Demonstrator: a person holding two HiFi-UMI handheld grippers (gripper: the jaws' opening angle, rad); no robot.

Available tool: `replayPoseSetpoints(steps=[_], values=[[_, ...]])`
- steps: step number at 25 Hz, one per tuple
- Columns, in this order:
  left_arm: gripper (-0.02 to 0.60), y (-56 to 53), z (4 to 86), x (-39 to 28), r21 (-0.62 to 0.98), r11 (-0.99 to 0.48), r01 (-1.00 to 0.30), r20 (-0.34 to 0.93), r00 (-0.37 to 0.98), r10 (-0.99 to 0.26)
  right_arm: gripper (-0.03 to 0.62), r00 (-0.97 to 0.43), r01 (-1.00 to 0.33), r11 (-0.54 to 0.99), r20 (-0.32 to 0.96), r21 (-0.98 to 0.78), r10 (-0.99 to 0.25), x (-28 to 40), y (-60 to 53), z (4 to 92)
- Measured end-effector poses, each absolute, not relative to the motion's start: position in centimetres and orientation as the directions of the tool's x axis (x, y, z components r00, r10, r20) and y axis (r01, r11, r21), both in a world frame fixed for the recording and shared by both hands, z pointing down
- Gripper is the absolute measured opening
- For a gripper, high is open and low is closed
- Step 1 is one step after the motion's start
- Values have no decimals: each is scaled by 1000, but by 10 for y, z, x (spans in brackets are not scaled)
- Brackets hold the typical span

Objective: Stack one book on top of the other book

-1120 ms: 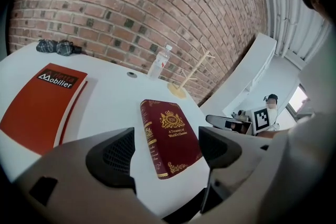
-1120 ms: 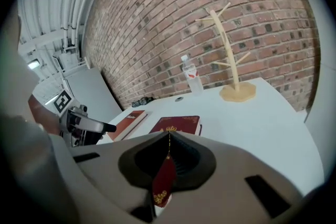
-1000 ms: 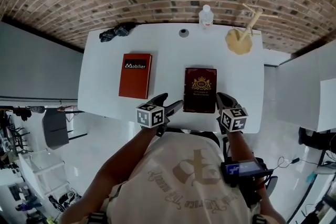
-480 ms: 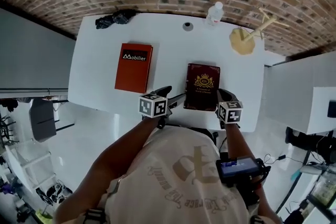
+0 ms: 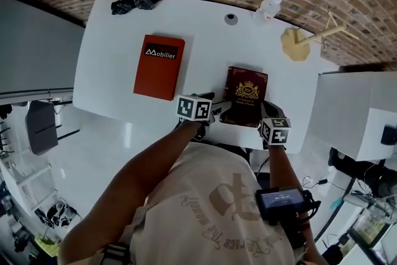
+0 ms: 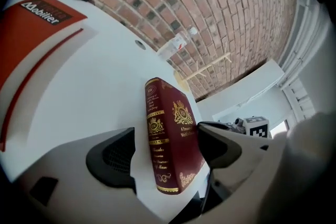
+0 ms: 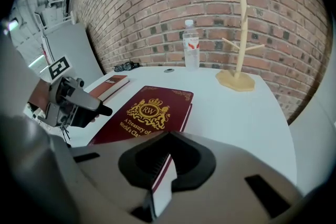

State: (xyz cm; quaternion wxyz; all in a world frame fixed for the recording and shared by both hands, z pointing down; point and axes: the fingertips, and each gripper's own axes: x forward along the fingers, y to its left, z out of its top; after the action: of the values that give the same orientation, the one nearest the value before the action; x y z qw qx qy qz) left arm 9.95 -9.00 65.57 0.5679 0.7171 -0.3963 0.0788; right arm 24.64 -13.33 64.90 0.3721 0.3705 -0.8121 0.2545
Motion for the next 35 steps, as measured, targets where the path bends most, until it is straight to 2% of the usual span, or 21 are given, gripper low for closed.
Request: replayPoseSetpoints(steps=[4,14,21,35], values=[[377,-99,671,108,775,22,-632,573,687,-448,23,-461,-783,605,790,-148,-404,246,-132,657],[377,-110,677,134,795,37,-605,567,721,-398,22,-458,-791,591,794,-158,-400,248,-133,658],[377,-113,678,132,801,102,-589,572,706,-417,21,-459,-757,638,811,-142,-363,246,-131,660],[377,-112,677,134,807,90,-584,564,718,-408,21,-482,-766,619,792,-175,-374,248,-132,660]])
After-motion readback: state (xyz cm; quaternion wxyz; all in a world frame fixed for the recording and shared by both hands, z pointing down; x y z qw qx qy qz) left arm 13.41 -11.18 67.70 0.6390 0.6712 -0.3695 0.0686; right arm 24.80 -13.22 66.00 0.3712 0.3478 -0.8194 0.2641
